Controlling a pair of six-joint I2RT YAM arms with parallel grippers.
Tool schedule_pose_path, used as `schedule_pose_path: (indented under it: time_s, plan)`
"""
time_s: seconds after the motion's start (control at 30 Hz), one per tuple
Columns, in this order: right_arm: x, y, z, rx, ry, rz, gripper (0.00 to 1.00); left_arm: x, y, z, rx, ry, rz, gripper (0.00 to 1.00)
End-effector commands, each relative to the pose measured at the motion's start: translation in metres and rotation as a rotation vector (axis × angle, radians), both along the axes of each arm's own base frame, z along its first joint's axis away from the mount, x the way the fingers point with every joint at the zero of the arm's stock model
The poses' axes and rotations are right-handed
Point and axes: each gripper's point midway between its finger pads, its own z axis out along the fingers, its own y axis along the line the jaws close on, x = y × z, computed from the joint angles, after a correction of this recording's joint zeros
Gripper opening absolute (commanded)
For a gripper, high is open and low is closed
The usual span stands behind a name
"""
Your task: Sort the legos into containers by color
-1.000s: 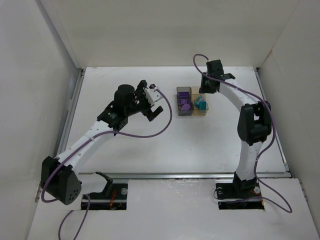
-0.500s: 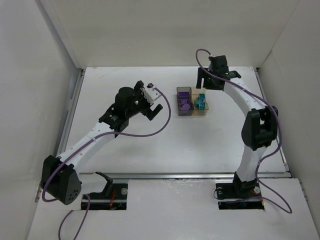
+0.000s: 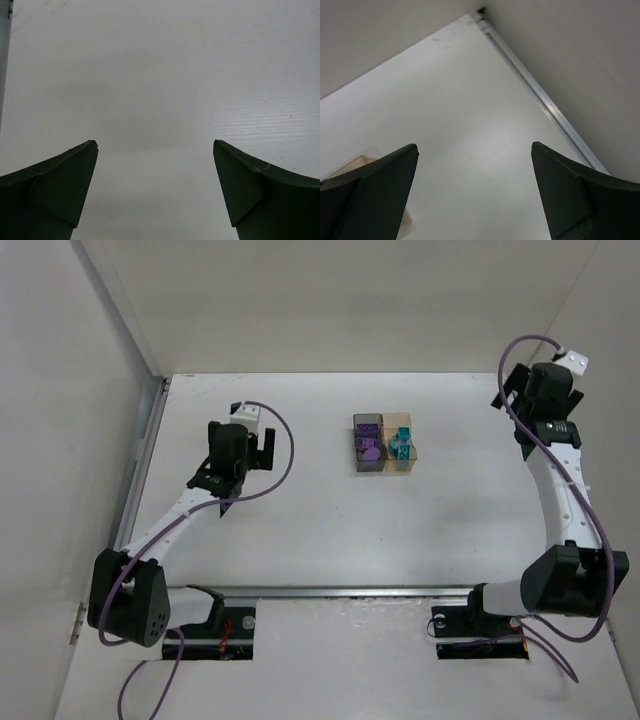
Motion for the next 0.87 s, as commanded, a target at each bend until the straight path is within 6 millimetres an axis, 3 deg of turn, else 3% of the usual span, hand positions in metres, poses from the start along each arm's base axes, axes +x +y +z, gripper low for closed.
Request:
schedule_pose_path:
  time_s: [0.0, 0.1, 0.2, 0.83]
  plan:
    - [-0.028, -0.044, -0.015, -0.074, 0.005, -0.264, 1.0, -0.016, 0.015, -0.01, -0.092, 0.023, 0.117, 1.0]
    - [-0.05, -0.062, -0.004, -0.109, -0.051, -0.407, 1.0, -0.024, 0.035, -0.026, -0.071, 0.043, 0.205, 1.0]
    - [-0.059, -0.061, 0.005, -0.103, -0.11, -0.409, 1.0, -0.027, 0.047, -0.029, -0.046, 0.013, 0.235, 1.0]
    - [-0.053, -0.036, 0.014, -0.015, -0.148, -0.27, 1.0, -0.026, 0.036, -0.028, -0.088, -0.003, 0.19, 1.0]
